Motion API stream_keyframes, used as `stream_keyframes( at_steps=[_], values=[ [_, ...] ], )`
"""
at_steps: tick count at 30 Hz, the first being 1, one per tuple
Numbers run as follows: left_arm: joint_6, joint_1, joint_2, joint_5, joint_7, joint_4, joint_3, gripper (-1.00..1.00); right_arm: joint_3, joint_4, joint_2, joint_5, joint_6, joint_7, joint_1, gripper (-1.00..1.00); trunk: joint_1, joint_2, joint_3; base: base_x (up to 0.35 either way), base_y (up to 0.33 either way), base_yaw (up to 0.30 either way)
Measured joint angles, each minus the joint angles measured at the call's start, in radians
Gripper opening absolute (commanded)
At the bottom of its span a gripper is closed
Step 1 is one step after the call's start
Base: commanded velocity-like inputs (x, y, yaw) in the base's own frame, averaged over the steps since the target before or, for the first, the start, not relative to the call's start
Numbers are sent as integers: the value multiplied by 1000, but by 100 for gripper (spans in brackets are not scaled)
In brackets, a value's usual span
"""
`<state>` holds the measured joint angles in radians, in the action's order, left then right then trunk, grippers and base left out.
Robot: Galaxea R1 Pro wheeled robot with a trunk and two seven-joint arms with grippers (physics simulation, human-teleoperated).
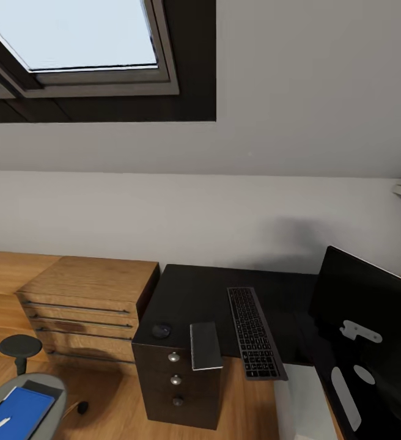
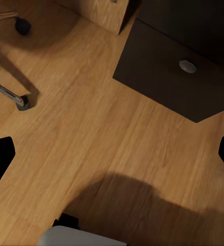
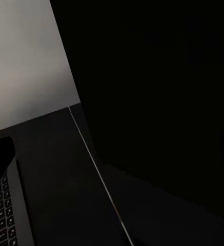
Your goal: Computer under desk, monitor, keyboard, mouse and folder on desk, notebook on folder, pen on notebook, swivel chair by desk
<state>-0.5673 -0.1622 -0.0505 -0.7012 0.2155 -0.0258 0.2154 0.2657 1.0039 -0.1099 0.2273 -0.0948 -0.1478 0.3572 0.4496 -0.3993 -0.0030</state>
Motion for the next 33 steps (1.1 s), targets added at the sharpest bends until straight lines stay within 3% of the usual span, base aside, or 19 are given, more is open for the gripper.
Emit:
stream_keyframes(
  at_steps=[9, 18, 33],
  values=[
    [-1, 0, 0, 0, 0, 0, 0, 100, 1, -1, 0, 0, 0, -4, 0, 100, 0, 0, 0, 173, -109, 0],
    [-1, 0, 0, 0, 0, 0, 0, 100, 0, -1, 0, 1, 0, -46, 0, 100, 0, 0, 0, 45, -30, 0],
    [-2, 0, 0, -1, 0, 0, 0, 100, 0, -2, 0, 2, 1, -57, 0, 100, 0, 0, 0, 80, -20, 0]
  ],
)
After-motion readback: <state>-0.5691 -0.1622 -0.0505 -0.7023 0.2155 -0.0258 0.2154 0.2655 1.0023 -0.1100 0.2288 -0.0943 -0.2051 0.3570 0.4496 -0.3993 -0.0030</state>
